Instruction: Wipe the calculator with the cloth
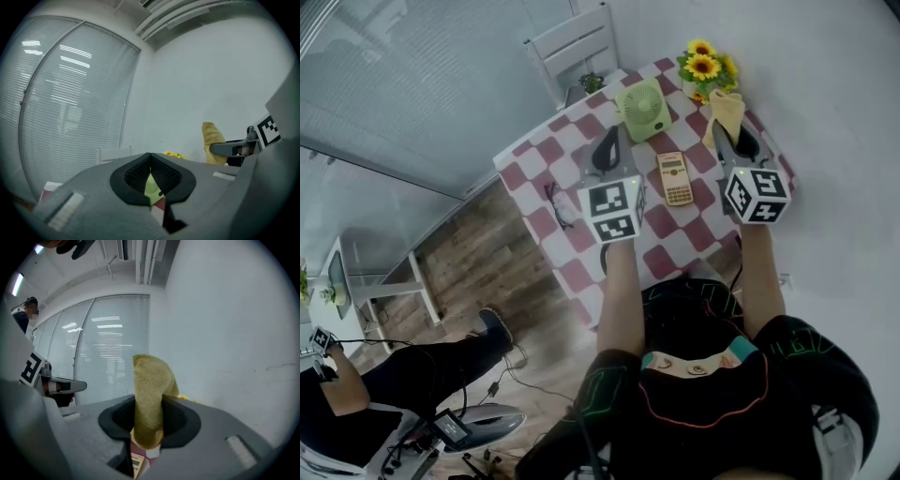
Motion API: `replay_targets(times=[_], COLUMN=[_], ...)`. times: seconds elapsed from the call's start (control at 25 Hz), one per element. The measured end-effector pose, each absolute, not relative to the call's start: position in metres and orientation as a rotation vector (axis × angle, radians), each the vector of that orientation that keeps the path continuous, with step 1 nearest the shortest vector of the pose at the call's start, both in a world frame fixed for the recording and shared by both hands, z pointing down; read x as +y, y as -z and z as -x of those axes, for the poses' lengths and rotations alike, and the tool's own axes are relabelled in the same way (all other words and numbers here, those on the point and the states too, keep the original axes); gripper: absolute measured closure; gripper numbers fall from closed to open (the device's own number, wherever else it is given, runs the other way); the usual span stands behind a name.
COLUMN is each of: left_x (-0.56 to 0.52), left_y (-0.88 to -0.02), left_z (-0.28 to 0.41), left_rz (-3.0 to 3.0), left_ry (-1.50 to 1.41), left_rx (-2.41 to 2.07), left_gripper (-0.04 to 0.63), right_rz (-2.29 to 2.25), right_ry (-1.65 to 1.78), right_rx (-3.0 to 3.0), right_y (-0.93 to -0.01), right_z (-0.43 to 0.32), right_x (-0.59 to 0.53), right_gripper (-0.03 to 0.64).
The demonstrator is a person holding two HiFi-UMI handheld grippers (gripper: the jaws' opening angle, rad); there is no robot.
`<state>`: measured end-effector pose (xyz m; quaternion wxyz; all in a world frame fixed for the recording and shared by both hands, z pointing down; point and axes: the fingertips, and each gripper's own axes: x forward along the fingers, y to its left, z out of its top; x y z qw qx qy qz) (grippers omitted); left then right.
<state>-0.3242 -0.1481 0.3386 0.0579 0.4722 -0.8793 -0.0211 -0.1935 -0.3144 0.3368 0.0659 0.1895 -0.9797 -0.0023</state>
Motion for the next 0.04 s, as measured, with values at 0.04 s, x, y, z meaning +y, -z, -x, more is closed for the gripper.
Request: replay_targets(times=[0.04], left_x=[-0.148], left_y=[-0.3396], left_z=[0.3246], left_rz=[-1.431], left_ry=[0.067], left_rx=[-2.661], left_gripper=[0.584], right_rz=[-0.588], right_ry=[0.011], right_rx=[-2.954], right_y=[-0.3365], right_z=[0.193], right_x=[-0.3149], right_gripper=[0.495])
